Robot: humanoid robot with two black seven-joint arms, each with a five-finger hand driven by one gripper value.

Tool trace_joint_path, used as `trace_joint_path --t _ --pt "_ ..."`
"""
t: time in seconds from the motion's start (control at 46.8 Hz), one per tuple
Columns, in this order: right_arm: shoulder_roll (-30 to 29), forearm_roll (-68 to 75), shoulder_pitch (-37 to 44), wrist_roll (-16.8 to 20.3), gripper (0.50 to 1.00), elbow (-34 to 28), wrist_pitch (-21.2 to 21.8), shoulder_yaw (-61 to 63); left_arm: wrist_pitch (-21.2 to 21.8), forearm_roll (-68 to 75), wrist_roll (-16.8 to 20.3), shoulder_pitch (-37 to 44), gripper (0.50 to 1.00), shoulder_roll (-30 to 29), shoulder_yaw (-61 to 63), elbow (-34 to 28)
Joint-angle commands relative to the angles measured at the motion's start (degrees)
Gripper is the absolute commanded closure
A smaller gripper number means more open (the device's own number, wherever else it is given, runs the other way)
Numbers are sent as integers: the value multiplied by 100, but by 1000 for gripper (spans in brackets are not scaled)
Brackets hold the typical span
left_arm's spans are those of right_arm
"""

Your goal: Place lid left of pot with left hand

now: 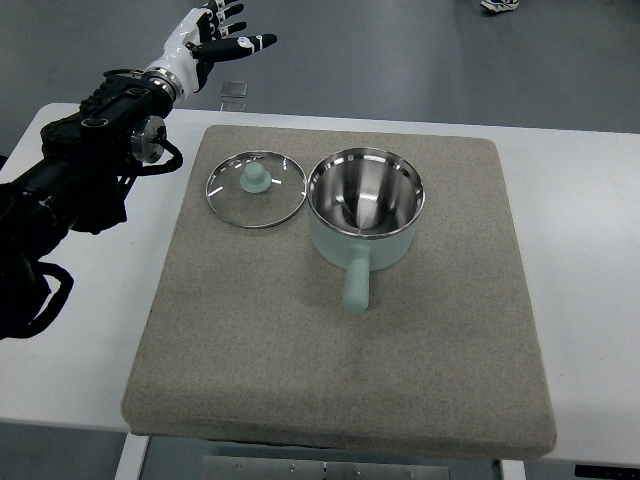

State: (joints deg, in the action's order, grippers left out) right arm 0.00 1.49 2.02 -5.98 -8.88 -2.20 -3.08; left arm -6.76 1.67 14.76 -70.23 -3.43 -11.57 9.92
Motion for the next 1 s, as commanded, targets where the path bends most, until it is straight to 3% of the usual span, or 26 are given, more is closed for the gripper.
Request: trace_joint_path --t 0.0,0.107,0.235,0.32,0.47,0.683,0.982 --pt "0 0 0 0 576 0 0 0 166 0 -297 0 666 79 -21 -25" --pt "0 0 0 0 576 0 0 0 255 0 -359 9 652 88 -39 1" --pt "0 0 0 0 576 0 0 0 211 -61 -342 88 579 88 -126 54" --pt "0 0 0 0 576 0 0 0 9 -176 -342 176 572 88 -390 54" --pt "0 0 0 0 576 0 0 0 -405 -185 -289 395 506 88 -671 54" --pt "0 0 0 0 576 0 0 0 -413 -185 -52 580 506 88 -707 54" --pt "0 0 0 0 576 0 0 0 -370 -194 -34 598 506 80 -715 2"
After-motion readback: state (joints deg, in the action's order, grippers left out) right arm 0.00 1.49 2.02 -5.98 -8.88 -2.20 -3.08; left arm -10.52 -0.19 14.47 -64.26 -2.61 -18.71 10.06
